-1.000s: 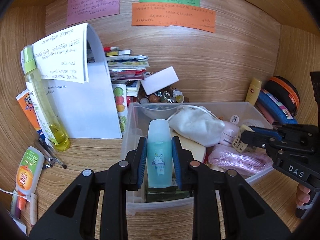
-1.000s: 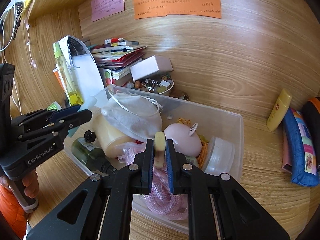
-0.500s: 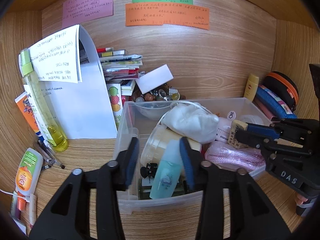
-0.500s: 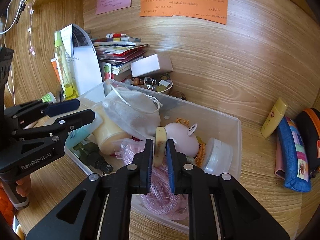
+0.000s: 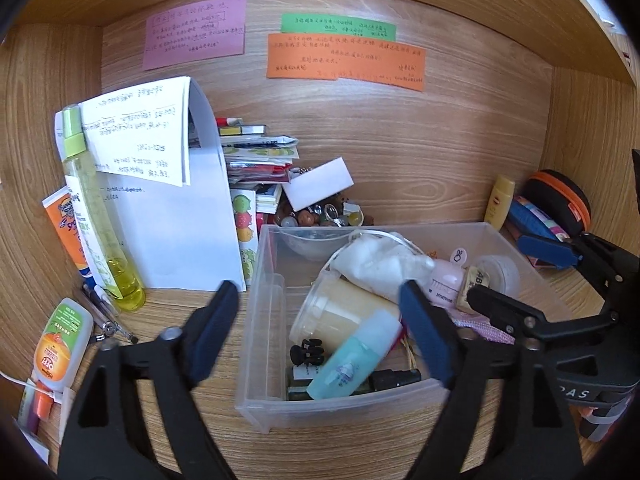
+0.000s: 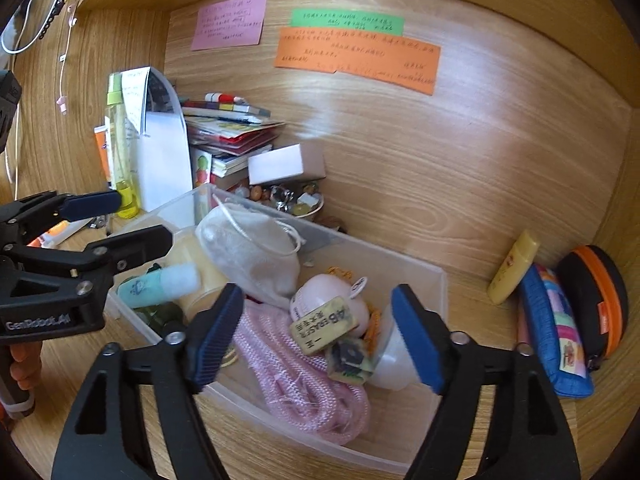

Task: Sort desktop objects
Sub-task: 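Lower the block and bottle into the box and open both grippers, then withdraw both open grippers from the clear box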

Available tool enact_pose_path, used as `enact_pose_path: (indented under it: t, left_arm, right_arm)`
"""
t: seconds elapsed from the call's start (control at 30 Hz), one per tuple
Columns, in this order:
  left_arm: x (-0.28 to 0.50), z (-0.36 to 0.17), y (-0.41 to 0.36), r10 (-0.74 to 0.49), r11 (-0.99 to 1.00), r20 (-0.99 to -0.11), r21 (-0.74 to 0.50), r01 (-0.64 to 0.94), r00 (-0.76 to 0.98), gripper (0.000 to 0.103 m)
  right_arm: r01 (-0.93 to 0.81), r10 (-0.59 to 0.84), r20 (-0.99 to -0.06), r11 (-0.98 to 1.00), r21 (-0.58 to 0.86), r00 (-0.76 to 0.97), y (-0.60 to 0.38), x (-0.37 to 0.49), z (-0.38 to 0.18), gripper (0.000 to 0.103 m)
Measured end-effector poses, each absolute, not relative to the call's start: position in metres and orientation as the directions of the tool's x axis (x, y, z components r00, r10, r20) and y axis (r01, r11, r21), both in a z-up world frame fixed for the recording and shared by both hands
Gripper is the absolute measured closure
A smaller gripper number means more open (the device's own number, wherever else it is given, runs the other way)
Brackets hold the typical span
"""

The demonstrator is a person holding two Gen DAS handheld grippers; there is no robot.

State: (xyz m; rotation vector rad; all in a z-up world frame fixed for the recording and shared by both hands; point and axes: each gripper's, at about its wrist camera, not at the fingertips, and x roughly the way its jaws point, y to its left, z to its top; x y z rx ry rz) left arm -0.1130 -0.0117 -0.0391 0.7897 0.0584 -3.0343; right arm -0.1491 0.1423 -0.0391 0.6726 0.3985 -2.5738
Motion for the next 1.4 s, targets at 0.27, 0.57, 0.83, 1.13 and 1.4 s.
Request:
enact_pose_path:
  t: [0.27, 0.57, 0.83, 1.13, 1.4]
  left_arm:
    - [-0.112, -0.041, -0.018, -0.001, -0.997, -0.502, -0.064, 0.038, -0.865, 0.002]
    - [-0.09, -0.035, -0.014, -0.011, -0.998, -0.488, -0.054, 0.043, -0.873, 0.002]
    - [-0.055, -0.017, 0.007, 0.016, -1.0, -0.456, -0.024, -0.005, -0.89, 0.002]
    - [-0.025, -0.018, 0.028, 0.04, -0.999, -0.446, 0.001, -0.046, -0.894, 0.002]
    - [-0.012, -0.026, 0.035, 0.055, -0.998, -0.462, 0.003, -0.064, -0.885, 0.002]
  right_arm:
    - [0.448, -0.31, -0.482, -0.871, -0.202, -0.819, 0.152, -0.14, -0.028, 0.006]
    - [0.476, -0.335, -0.495, -0.859, -0.19, -0.802, 0.174, -0.109, -0.017, 0.005]
    - [0.474, -0.354, -0.493, -0.87, -0.138, -0.794, 0.194, -0.084, -0.012, 0.005]
    - [0.457, -0.352, -0.48, -0.882, -0.119, -0.804, 0.204, -0.061, -0.018, 0.0]
    - [0.456, -0.343, -0.49, -0.88, -0.13, -0.801, 0.207, -0.054, -0.024, 0.0]
